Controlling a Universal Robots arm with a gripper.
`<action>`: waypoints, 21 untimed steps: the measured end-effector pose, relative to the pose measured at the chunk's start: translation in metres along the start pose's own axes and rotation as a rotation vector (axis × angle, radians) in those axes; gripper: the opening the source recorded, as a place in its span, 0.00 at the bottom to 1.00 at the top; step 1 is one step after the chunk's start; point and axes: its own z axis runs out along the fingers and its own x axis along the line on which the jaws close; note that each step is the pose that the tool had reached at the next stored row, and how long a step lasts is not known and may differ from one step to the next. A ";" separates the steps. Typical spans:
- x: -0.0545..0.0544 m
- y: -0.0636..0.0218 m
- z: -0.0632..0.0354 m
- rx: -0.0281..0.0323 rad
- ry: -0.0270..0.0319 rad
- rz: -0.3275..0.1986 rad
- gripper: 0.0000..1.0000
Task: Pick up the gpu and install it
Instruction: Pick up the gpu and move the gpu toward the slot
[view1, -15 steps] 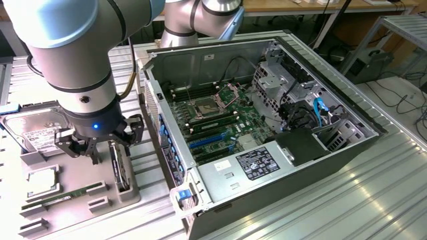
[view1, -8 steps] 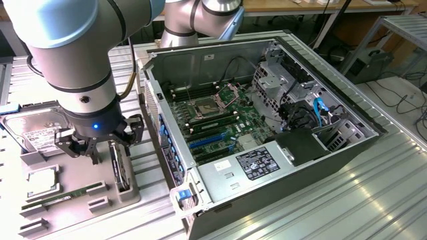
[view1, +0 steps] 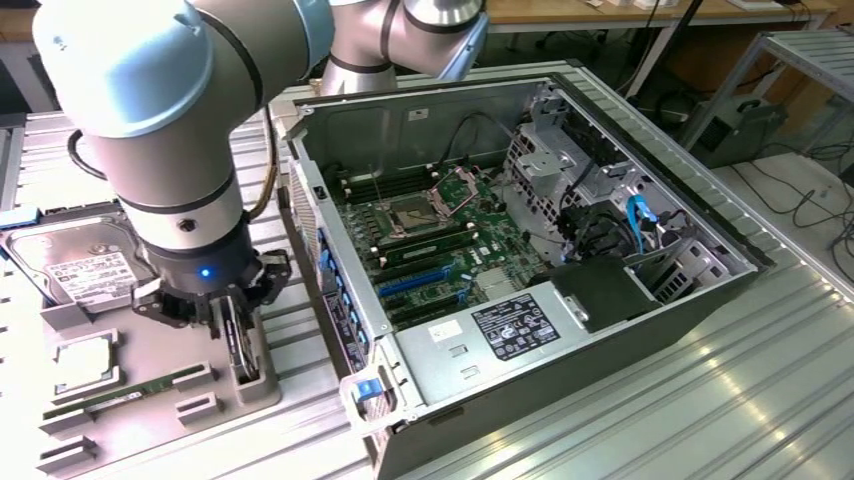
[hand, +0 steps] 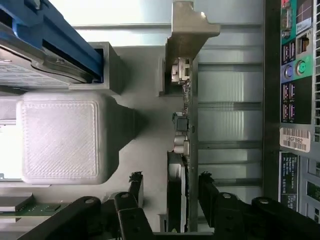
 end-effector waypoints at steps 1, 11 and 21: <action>-0.004 -0.0001 0.0004 0.0004 0.0004 0.000 0.31; -0.006 0.0021 -0.0629 -0.0004 0.0007 0.000 0.27; -0.006 0.0022 -0.0684 -0.0002 0.0009 0.000 0.27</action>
